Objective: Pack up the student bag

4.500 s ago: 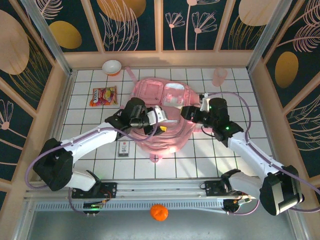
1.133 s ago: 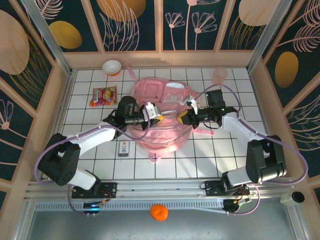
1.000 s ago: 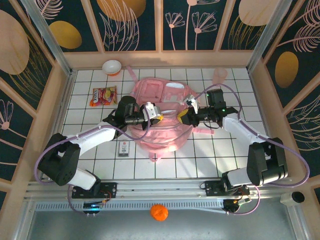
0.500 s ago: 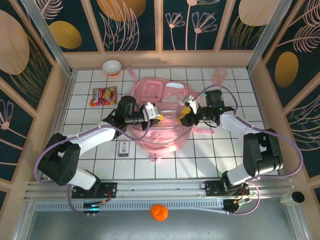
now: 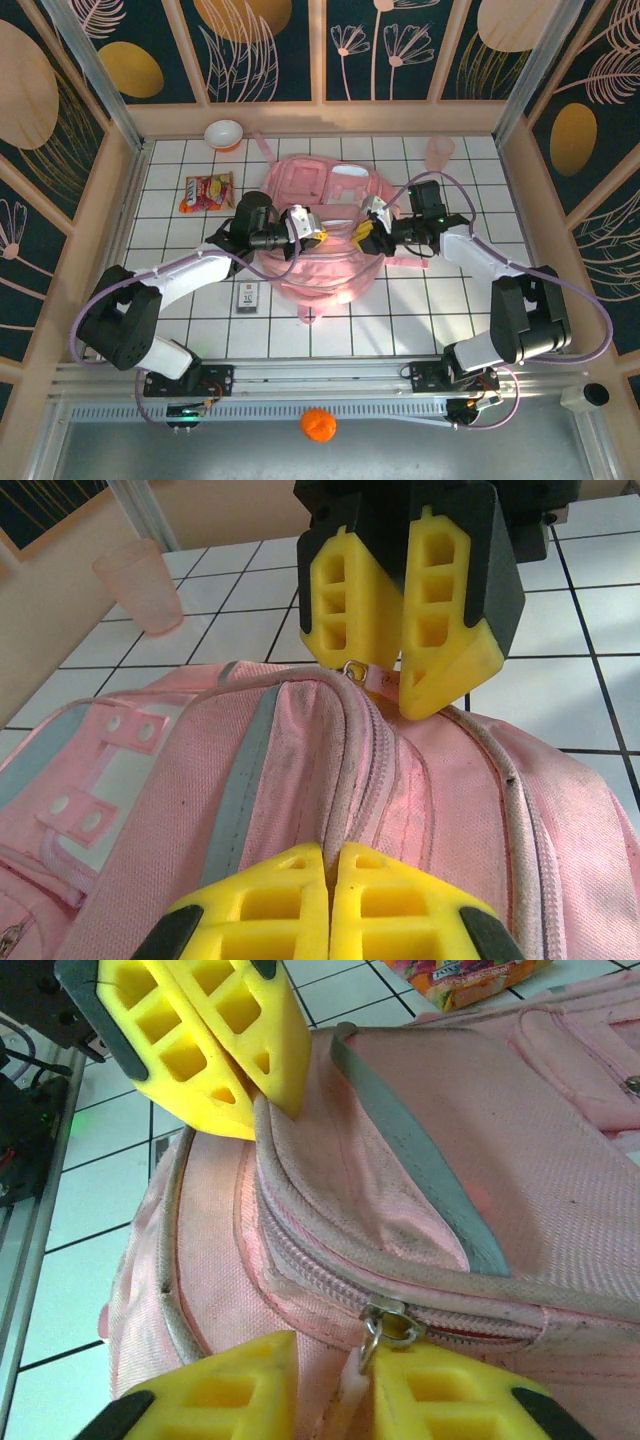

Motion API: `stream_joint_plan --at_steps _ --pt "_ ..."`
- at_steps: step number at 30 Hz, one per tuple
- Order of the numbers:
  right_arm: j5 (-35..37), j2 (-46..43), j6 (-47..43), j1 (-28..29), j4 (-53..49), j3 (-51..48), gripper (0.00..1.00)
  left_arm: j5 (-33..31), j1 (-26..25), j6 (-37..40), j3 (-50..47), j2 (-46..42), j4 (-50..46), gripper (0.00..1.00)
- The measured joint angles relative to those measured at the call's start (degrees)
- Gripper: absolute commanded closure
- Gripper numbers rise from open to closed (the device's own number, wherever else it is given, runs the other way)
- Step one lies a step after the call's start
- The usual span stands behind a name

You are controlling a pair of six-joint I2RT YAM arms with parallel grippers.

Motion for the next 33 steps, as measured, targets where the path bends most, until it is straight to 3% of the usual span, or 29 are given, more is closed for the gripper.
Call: stream_joint_plan --at_steps 6,11,14,24,31,33 --pt "-0.2 0.9 2.6 0.0 0.3 0.1 1.0 -0.1 0.0 0.0 0.0 0.0 0.0 1.0" --pt "0.9 0.8 6.7 0.0 0.4 0.1 1.0 -2.4 -0.3 -1.5 0.0 0.0 0.4 1.0" --pt "2.9 -0.7 11.1 0.2 0.7 0.1 1.0 -7.1 -1.8 -4.2 0.0 0.0 1.8 1.0" --pt "13.4 -4.8 34.1 5.3 1.8 0.0 1.0 -25.4 -8.3 -16.7 0.9 2.3 5.2 1.0" --pt "20.4 -9.4 49.1 7.5 6.8 -4.1 1.0 -30.5 -10.3 -25.0 2.5 3.9 5.1 1.0" --pt "22.1 -10.5 52.4 7.8 7.0 -4.7 1.0 -30.7 -10.6 -27.0 2.6 4.1 5.6 0.79"
